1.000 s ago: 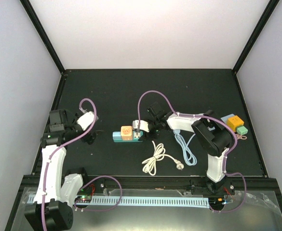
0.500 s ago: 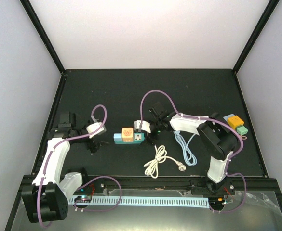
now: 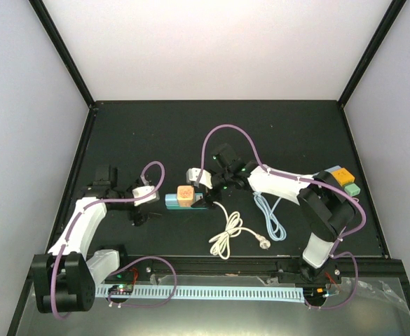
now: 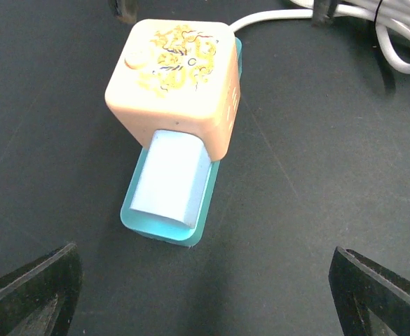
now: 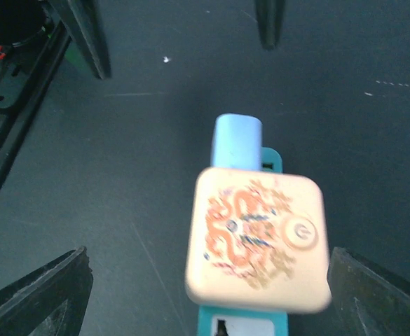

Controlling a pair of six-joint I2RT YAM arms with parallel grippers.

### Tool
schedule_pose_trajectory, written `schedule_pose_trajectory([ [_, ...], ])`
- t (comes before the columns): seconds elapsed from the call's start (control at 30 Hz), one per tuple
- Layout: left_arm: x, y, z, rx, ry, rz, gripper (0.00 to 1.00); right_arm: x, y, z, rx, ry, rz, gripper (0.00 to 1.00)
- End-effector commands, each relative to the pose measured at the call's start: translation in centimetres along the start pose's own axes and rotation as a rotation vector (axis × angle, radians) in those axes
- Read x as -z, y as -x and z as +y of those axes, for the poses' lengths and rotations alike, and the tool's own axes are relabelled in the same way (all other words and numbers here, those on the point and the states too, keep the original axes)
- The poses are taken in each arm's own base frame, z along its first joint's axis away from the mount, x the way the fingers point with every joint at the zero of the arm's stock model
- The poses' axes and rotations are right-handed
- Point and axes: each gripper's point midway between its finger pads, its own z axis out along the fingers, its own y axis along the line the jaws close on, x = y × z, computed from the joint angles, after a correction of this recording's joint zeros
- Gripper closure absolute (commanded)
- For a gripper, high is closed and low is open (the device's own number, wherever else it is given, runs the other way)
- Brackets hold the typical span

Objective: Pull the plug off the socket

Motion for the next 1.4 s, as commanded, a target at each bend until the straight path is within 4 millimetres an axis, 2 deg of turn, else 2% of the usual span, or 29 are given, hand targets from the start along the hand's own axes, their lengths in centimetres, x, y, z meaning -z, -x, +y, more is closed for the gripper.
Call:
schedule_pose_trajectory([
  [0.0, -0.7, 1.5, 1.4, -0.088, 0.02, -0.044, 0.03, -0.8, 1.5, -0.6, 0.004, -0.022, -0.005, 0.07],
  [0.27, -1.9, 1.8, 2.8, -0.065, -0.009, -0.024, 0.2, -2.1, 0.7, -1.9, -0.014, -0.072, 0.018, 0.1],
  [0.5, -2.7, 1.8, 2.6, -0.084, -0.056, 0.003, 0.31, -2.8, -0.3, -2.2, -0.03, -0.082, 0.035, 0.13],
  [0.8, -4.2, 1.6, 2.5, -0.117, -0.069, 0.062, 0.47, -3.1, -1.0, -2.2, -0.025, -0.088, 0.033, 0.32],
  [1.03, -4.9, 1.0, 2.4, -0.117, -0.082, 0.093, 0.58, -3.3, -1.5, -1.9, -0.023, -0.081, 0.038, 0.42],
  [1.27, -5.1, 0.7, 2.3, -0.127, -0.073, 0.103, 0.62, -3.5, -1.5, -1.7, -0.024, -0.068, 0.028, 0.4],
  [1.37, -5.2, 0.6, 2.4, -0.123, -0.072, 0.108, 0.62, -3.8, -1.6, -1.9, -0.035, -0.068, 0.029, 0.34],
])
